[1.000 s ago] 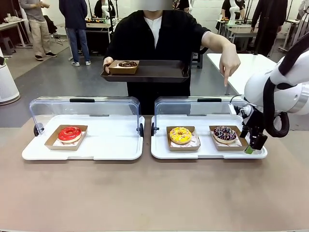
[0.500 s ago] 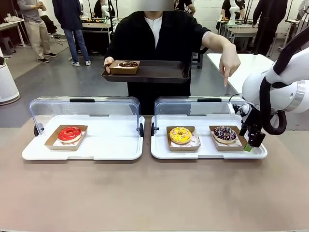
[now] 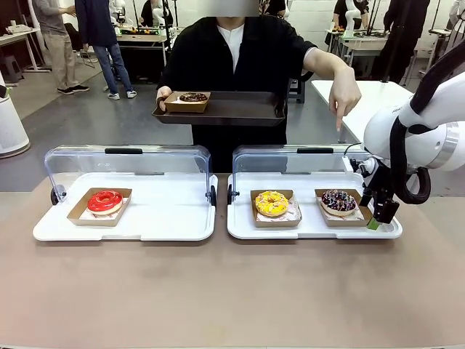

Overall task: Provide the desired donut to the person.
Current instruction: Pick up and lift the Paper togo box containing the Donut pointed at by the person.

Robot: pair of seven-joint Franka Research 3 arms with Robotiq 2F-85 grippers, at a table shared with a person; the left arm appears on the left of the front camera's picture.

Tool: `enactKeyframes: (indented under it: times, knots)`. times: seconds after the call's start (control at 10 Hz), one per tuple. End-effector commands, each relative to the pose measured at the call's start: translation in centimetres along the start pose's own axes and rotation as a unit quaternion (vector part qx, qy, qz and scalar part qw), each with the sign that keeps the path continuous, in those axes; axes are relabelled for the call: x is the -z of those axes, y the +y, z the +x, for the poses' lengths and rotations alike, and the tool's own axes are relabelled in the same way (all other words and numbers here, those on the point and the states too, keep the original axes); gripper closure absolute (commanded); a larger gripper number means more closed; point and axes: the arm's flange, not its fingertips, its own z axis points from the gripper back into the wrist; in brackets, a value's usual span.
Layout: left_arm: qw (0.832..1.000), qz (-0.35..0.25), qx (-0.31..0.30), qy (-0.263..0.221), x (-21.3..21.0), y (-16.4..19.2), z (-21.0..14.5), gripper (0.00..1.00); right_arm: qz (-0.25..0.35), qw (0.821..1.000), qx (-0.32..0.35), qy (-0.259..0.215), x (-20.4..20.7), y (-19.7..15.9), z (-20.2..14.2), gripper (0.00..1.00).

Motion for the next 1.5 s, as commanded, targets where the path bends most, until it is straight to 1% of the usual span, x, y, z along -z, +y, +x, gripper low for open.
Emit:
enactKeyframes:
  times: [0.0, 0.4, 0.6, 0.7, 0.8, 1.3, 1.4]
  knots:
    - [1.000, 0.000, 0.002, -0.002, -0.01, -0.13, 0.02, 0.00, 0.009, 1.000, -0.011, 0.000, 0.20, -0.34, -0.25, 0.00]
    - [1.000, 0.000, 0.002, -0.002, -0.01, -0.13, 0.02, 0.00, 0.012, 1.000, -0.013, -0.001, 0.28, -0.25, -0.20, 0.00]
    - [1.000, 0.000, 0.002, -0.002, -0.01, -0.13, 0.02, 0.00, 0.013, 1.000, -0.018, 0.001, 0.46, -0.24, -0.18, 0.03]
    - [1.000, 0.000, 0.002, -0.002, -0.01, -0.13, 0.02, 0.00, 0.016, 1.000, -0.024, 0.001, 0.59, -0.23, -0.28, 0.12]
    - [1.000, 0.000, 0.002, -0.002, -0.01, -0.13, 0.02, 0.00, 0.019, 0.999, -0.026, 0.002, 0.63, -0.23, -0.35, 0.22]
    - [1.000, 0.000, 0.002, -0.002, -0.01, -0.13, 0.02, 0.00, 0.021, 0.999, -0.031, -0.001, 0.56, -0.22, -0.40, 0.69]
    - [1.000, 0.000, 0.002, -0.002, -0.01, -0.13, 0.02, 0.00, 0.021, 0.999, -0.031, -0.002, 0.55, -0.24, -0.43, 0.80]
